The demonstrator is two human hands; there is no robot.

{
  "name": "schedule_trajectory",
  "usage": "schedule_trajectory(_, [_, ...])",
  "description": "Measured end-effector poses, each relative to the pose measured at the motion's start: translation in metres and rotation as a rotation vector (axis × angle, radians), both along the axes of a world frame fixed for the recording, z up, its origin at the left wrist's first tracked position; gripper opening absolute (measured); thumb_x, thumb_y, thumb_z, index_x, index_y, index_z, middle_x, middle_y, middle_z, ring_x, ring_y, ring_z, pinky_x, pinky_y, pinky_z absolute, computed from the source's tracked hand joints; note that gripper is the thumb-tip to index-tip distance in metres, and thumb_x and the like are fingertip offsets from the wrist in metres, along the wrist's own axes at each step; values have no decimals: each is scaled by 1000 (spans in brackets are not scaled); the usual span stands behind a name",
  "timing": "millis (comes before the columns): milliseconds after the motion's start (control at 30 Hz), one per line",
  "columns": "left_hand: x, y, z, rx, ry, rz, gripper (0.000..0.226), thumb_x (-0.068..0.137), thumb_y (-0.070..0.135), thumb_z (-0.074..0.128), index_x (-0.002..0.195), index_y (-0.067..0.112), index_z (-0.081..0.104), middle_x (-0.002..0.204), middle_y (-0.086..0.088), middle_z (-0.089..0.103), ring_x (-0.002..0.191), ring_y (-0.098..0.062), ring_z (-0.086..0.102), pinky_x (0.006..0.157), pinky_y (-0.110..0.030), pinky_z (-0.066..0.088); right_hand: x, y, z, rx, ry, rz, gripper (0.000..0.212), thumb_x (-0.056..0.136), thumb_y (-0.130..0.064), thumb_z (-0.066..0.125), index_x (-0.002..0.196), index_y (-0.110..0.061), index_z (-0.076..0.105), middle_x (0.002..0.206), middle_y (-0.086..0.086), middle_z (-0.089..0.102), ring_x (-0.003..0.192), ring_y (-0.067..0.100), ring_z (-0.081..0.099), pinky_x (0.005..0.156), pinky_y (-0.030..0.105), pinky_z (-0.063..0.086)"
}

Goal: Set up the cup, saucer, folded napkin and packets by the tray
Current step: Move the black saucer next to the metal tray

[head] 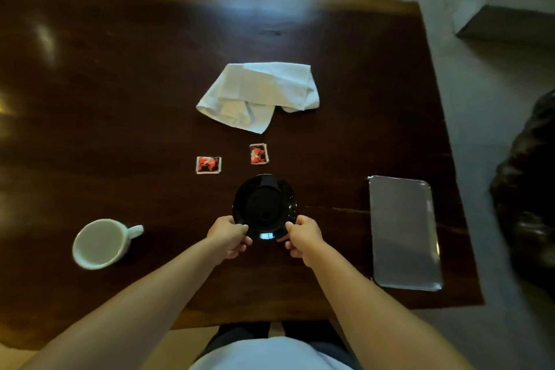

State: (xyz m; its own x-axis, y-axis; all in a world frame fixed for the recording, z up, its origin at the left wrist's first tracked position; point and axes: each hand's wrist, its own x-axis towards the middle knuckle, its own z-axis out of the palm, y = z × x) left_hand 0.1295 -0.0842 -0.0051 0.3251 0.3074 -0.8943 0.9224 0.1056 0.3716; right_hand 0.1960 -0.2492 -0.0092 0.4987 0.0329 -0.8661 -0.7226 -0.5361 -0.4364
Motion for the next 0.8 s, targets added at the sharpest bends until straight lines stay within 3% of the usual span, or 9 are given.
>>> schedule_trajectory(233, [32, -68, 12, -75, -10, -117, 6, 102, 18, 52, 102, 23, 56, 78, -7, 71, 57, -14, 58, 52, -26, 43, 15, -78, 3, -15, -11, -87, 19, 103, -20, 50, 122, -15, 53, 109, 16, 69, 59, 12, 53, 46, 23, 41])
schedule_trajectory(367, [42, -90, 9, -76, -13, -184, 8, 101, 17, 52, 104, 23, 56, 75, -6, 72, 52, -12, 56, 47, -25, 41, 15, -105, 1, -11, -4, -150, 9, 103, -21, 50, 108, -16, 56, 113, 18, 68, 60, 12, 54, 44, 22, 40])
schedule_trajectory(600, [50, -119, 0, -89, 6, -200, 7, 101, 17, 53, 105, 20, 58, 71, -6, 72, 43, -11, 53, 41, -22, 38, 14, -137, -2, -22, -10, -211, 8, 104, -21, 49, 106, -15, 55, 89, 6, 65, 56, 9, 53, 44, 20, 40])
schedule_trajectory(800, [58, -148, -9, -109, 48, -198, 10, 101, 16, 53, 108, 12, 59, 75, -9, 71, 44, -12, 51, 42, -23, 35, 19, -165, -12, -67, 7, -232, 35, 104, -22, 49, 137, -10, 48, 100, 12, 69, 60, 11, 53, 46, 22, 40])
